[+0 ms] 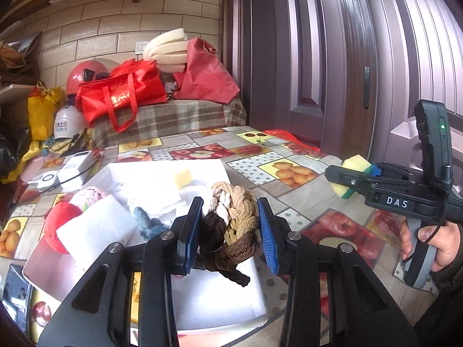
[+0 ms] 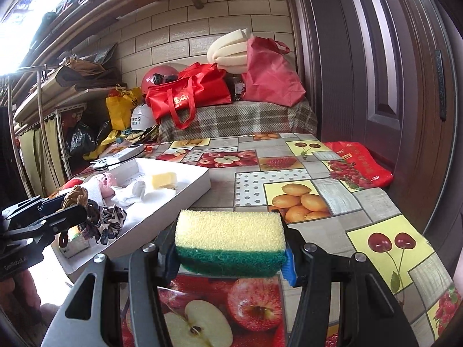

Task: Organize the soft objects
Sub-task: 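Carry the braided rope toy with the left tool while the right tool carries the sponge over the box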

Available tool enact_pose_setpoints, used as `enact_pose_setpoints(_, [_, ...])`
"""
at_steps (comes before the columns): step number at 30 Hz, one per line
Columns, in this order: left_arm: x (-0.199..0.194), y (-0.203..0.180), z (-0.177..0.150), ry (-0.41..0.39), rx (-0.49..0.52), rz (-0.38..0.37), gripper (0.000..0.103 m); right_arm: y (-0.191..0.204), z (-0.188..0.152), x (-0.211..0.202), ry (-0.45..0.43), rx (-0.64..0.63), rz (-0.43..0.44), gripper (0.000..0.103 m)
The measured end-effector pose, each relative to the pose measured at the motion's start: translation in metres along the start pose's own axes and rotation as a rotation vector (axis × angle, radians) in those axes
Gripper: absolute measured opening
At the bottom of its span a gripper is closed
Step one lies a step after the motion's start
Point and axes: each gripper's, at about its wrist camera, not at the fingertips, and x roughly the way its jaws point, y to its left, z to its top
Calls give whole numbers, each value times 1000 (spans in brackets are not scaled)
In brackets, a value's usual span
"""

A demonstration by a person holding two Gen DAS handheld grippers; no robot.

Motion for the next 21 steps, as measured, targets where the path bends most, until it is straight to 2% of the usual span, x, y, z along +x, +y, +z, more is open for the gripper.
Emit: enact_pose_setpoints(21, [-10, 64, -6, -3, -83, 158, 37, 52, 0, 15, 12, -105, 104, 55])
